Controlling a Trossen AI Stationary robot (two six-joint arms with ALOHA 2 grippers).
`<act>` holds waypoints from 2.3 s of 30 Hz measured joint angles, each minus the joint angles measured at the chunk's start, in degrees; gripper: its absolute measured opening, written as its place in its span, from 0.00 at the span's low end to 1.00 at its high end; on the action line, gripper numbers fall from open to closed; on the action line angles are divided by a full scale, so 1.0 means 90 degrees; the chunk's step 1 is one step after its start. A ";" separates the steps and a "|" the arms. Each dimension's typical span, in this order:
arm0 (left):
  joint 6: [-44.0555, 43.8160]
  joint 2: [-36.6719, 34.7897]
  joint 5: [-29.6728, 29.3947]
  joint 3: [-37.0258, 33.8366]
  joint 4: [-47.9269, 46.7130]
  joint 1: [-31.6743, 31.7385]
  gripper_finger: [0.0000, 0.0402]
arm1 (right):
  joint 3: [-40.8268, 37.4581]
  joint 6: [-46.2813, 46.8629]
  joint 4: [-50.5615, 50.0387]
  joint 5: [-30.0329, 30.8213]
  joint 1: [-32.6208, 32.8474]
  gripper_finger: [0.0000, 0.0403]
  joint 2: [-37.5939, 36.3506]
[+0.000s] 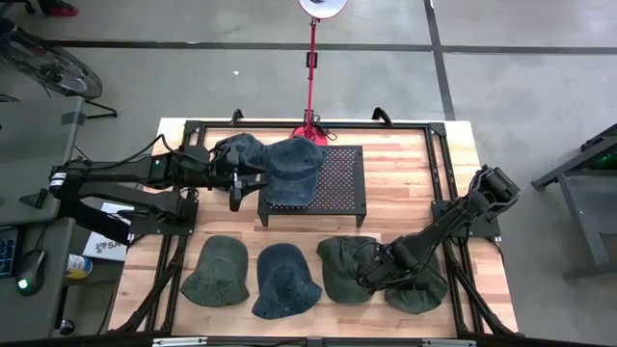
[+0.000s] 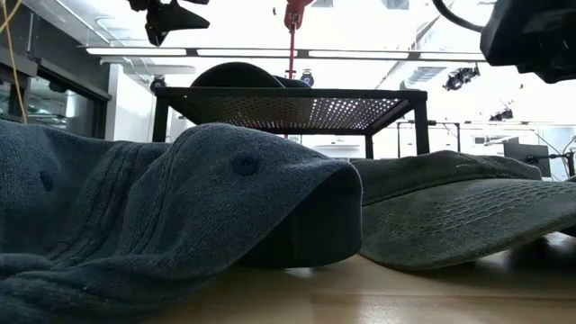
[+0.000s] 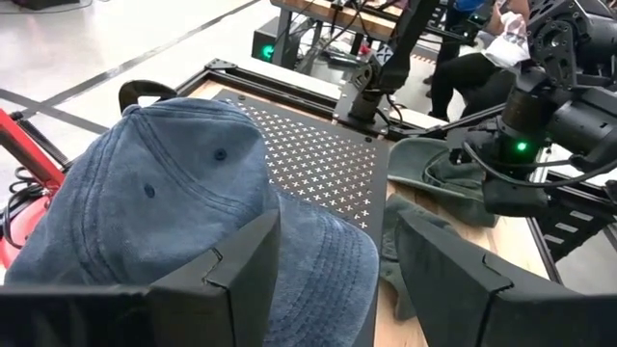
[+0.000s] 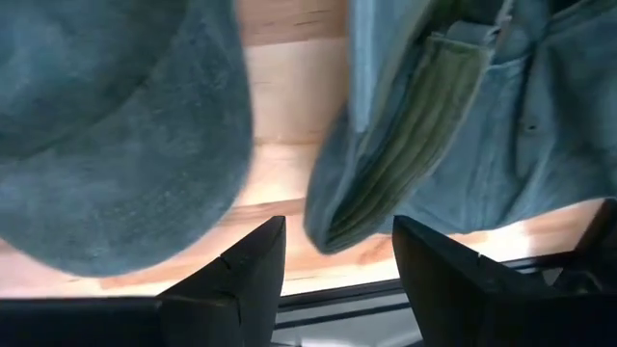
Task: Pick & Place hat
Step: Put the bottom right gray cap on the shelf
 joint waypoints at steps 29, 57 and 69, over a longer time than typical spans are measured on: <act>-0.0071 -0.0004 -0.0007 0.0000 0.0025 0.0002 0.50 | -0.0010 -0.0339 -0.0020 0.0264 -0.0036 0.36 0.0515; -0.0091 -0.0004 0.0288 -0.0002 0.0779 0.0002 0.50 | 0.0012 -0.1848 -0.0300 0.1485 0.0532 0.00 -0.0323; -0.0429 0.0208 0.0536 -0.0002 0.1520 0.0000 0.50 | 0.0017 -0.3315 -0.0627 0.2980 0.1096 0.00 -0.2115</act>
